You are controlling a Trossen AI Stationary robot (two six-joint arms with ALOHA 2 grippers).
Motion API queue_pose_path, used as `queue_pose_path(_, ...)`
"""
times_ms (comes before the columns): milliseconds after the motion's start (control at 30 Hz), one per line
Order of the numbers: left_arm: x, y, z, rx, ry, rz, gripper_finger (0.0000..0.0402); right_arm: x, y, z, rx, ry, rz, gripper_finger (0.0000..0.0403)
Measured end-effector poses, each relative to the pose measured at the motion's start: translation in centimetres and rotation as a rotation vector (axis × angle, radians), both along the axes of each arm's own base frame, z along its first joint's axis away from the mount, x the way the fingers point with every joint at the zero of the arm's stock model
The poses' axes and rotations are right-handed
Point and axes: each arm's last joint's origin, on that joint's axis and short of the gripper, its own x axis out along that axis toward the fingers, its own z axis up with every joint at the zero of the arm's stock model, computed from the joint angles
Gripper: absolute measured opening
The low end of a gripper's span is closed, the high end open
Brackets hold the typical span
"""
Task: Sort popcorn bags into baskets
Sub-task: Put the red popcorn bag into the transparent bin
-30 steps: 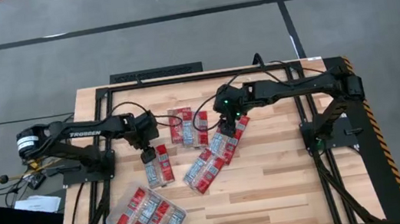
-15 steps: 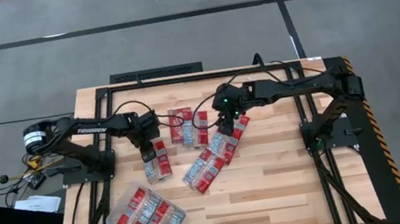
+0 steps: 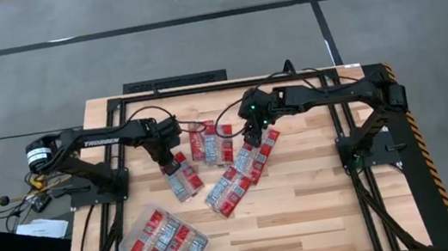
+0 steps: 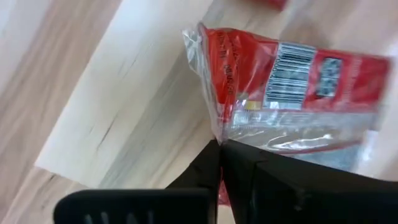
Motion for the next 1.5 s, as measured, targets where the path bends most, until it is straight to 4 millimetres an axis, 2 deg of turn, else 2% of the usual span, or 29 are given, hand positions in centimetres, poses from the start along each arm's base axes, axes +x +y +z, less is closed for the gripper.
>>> queue_pose_path(300, 0.5, -0.4, 6.7, 0.027, -0.137, -0.064, 0.0000, -0.2, -0.3, 0.0, -0.025, 0.013, 0.031, 0.0187)
queue_pose_path(433, 0.5, -1.4, 9.4, 0.034, -0.169, -0.114, 0.0000, -0.2, -0.3, 0.0, -0.037, 0.014, 0.047, 0.0183)
queue_pose_path(567, 0.6, -2.9, 11.2, 0.029, -0.155, -0.190, 0.0000, -0.2, -0.5, 0.0, -0.042, 0.012, 0.048, 0.0180)
queue_pose_path(933, 1.0, -6.6, 14.1, 0.040, -0.182, -0.231, 0.0000, -0.2, -0.9, 0.1, -0.046, -0.007, 0.076, 0.0184)
queue_pose_path(1100, 1.2, -7.1, 15.3, 0.070, -0.217, -0.204, 0.0000, 0.8, -0.2, 0.9, 0.022, -0.156, 0.185, 0.0190)
queue_pose_path(1267, 1.2, -7.8, 16.4, 0.058, -0.257, -0.206, 0.0000, 1.3, 0.5, 1.2, 0.014, -0.194, 0.213, 0.0200)
queue_pose_path(1400, 1.2, -7.8, 16.4, 0.159, -0.247, -0.178, 0.0001, 1.5, 0.7, 1.4, -0.005, -0.223, 0.233, 0.0211)
queue_pose_path(1500, 1.2, -7.7, 15.8, 0.194, -0.224, -0.172, 0.0017, 2.5, 0.9, 0.8, -0.018, -0.254, 0.250, 0.0228)
